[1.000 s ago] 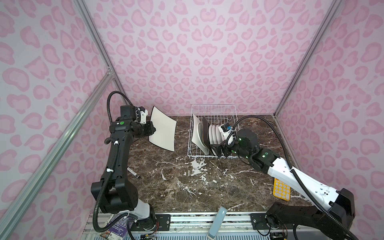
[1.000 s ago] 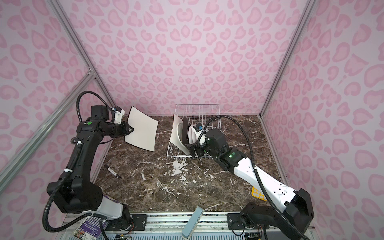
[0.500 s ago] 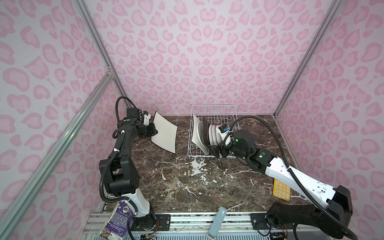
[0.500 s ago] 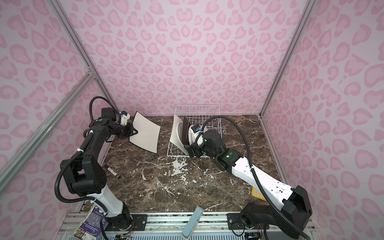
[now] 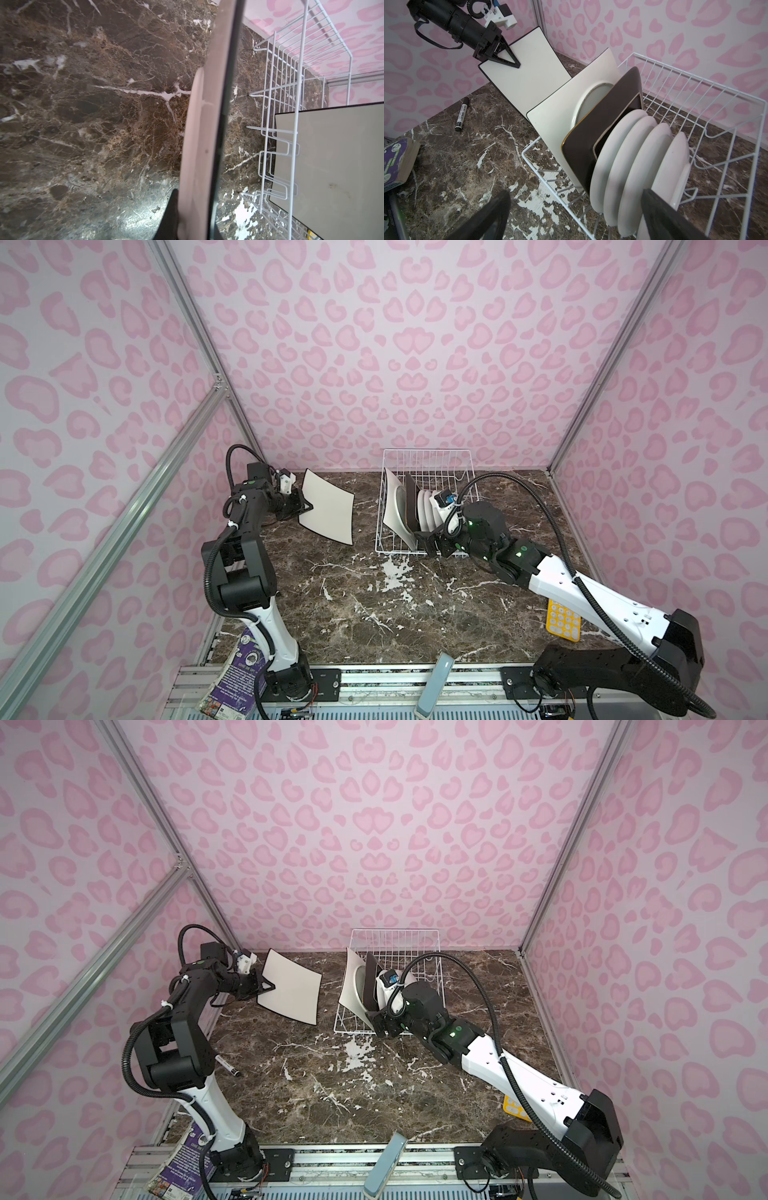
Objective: Unload the plates from the dish rack
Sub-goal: 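Lower the square white plate flat onto the table with the left gripper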
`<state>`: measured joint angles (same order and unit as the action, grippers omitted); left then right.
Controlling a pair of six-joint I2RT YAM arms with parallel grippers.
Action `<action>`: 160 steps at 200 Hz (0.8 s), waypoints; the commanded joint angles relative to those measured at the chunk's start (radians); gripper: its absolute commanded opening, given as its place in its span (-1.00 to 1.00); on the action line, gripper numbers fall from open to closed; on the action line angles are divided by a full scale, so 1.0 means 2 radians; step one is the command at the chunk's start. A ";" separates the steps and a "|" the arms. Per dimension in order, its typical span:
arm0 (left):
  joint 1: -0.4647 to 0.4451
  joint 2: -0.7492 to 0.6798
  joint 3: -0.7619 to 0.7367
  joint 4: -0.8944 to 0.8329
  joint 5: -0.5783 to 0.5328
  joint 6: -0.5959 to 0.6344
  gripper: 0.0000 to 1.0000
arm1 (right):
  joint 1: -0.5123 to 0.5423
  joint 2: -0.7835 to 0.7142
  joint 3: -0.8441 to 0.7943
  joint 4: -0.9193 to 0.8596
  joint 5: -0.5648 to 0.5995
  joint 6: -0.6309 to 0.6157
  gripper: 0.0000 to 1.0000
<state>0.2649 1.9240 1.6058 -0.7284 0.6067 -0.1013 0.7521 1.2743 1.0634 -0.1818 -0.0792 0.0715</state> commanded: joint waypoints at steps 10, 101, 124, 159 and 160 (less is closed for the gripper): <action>0.014 0.018 -0.001 0.052 0.102 -0.022 -0.92 | 0.009 0.005 0.000 0.014 0.003 0.012 0.98; 0.014 0.074 0.035 -0.004 0.073 0.008 -0.92 | 0.021 -0.002 -0.015 0.020 0.007 0.025 0.98; 0.014 0.086 0.045 -0.022 0.041 0.012 -0.92 | 0.026 0.001 -0.018 0.022 0.009 0.026 0.98; 0.014 0.110 0.068 -0.053 0.009 0.025 -0.92 | 0.028 0.003 -0.015 0.014 0.013 0.024 0.98; 0.014 0.111 0.069 -0.054 0.008 0.025 -0.92 | 0.028 0.003 -0.014 0.014 0.014 0.024 0.98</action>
<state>0.2935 2.1155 1.7088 -0.7715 0.7288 -0.1047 0.8051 1.2751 1.0351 -0.1772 -0.0685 0.1135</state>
